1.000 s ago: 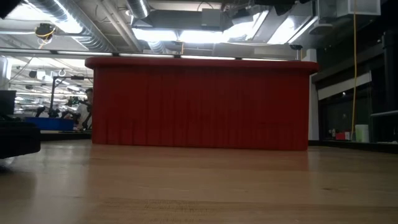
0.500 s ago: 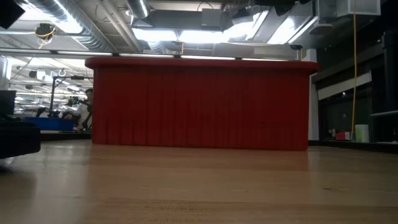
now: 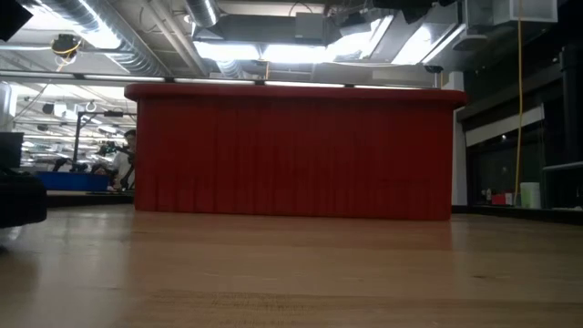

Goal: Pick and place slides into bin
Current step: Put the black slide into the red container

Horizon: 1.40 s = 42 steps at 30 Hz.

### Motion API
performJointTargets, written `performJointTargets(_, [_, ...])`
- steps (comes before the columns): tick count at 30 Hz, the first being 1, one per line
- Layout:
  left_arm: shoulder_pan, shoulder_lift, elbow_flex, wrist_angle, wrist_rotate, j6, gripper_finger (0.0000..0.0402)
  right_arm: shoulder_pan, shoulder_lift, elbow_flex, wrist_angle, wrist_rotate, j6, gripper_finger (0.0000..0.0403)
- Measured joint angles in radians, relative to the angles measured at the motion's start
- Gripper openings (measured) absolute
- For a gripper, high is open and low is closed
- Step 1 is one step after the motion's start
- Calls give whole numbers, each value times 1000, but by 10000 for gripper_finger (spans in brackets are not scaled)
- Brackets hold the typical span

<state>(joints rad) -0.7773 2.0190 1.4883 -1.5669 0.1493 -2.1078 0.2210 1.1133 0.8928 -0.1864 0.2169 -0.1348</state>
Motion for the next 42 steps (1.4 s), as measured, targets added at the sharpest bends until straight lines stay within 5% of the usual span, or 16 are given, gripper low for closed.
performJointTargets(11, [-1, 0, 2, -2, -25, 26, 9, 0, 0, 0, 0, 0, 2, 7])
performJointTargets(20, [-1, 0, 72, -3, -172, 115, 4, 0, 0, 0, -17, 0, -1, 7])
performJointTargets(27, [1, 0, 170, -2, -370, 208, 3, 0, 0, 0, -21, 0, -4, 7])
performJointTargets(42, [70, 1, 361, -4, -924, 745, 3, 0, 0, 0, -22, 0, -27, 7])
